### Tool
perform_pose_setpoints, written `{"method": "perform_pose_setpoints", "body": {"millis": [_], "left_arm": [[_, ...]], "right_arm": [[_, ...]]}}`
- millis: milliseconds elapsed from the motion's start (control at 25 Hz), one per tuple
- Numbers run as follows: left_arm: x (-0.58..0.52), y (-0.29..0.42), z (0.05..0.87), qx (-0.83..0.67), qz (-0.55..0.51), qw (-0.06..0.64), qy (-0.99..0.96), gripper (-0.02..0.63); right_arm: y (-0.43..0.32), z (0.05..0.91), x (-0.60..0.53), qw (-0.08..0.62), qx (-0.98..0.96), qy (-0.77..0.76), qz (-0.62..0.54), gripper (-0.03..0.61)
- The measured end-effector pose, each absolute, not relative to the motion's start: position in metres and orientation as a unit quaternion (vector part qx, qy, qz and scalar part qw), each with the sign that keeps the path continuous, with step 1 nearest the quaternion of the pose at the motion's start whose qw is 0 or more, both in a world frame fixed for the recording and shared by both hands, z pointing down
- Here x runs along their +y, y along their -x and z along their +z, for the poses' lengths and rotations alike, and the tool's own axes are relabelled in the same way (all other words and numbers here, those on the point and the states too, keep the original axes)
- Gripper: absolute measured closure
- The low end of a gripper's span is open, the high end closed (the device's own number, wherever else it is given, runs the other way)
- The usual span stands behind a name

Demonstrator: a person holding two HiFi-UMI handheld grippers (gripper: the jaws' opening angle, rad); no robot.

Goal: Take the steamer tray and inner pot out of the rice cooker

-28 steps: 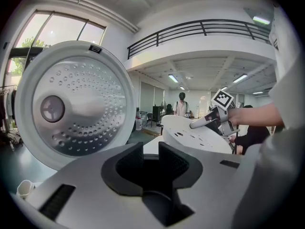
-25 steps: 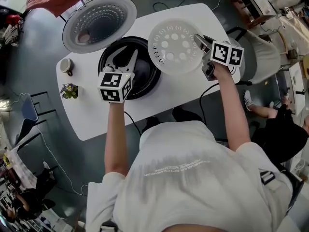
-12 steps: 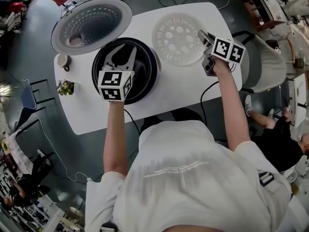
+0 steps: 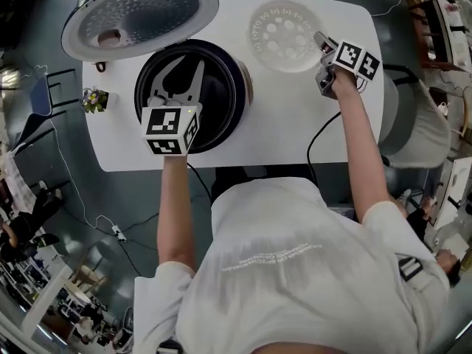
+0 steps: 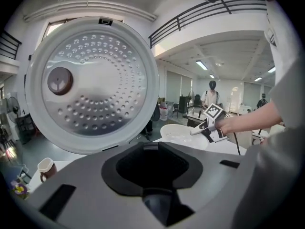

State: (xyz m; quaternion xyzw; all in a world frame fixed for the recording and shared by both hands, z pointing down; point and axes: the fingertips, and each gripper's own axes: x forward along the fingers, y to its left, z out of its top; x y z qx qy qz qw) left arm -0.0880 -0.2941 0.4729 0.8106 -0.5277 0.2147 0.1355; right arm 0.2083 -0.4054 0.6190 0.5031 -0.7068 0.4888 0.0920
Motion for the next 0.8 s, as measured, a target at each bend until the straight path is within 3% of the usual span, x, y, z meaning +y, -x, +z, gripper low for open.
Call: {"method": "perform_pose_setpoints", "body": {"millis": [240,800], "left_arm": [[-0.295,0.101,0.471,-0.545,0.217,0.137,-0.798,0.507],[-0.294,0.097,0.468,-0.541,0.206,0.142,-0.803,0.507]], "right_arm": [[-0.179,0.653,-0.440,0.087,-0.713,-0.493,0.491,0.509],[-0.186,0.701,-0.445,0.106,-0.686,-0.523,0.495,0.485]]}}
